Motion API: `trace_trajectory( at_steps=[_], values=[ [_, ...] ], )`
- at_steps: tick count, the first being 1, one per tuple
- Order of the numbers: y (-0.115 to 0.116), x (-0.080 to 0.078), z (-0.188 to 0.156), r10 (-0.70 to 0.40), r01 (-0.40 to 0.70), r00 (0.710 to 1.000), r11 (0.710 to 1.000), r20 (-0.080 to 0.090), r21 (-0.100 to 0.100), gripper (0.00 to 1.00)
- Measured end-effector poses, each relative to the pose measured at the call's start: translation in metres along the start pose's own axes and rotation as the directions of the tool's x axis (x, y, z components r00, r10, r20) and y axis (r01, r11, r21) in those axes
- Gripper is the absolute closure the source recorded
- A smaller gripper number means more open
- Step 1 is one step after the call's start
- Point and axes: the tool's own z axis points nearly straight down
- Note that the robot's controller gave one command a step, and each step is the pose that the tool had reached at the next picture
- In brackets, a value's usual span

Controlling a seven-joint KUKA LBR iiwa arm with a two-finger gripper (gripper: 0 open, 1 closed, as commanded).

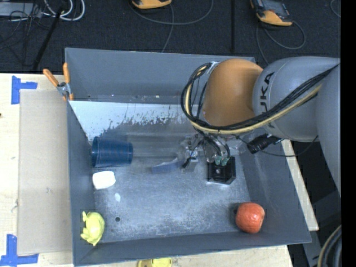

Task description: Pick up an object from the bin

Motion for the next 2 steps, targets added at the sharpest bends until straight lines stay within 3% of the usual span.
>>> trace_trajectory(
  at_steps=[1,2],
  values=[
    [-0.001,0.007,-0.022,0.001,-0.001,1.0,1.0,-0.001,0.0,1.0],
    [-0.008,0.0,-0.047,-0.005,0.005,1.0,1.0,0.001,0.0,1.0]
  ],
)
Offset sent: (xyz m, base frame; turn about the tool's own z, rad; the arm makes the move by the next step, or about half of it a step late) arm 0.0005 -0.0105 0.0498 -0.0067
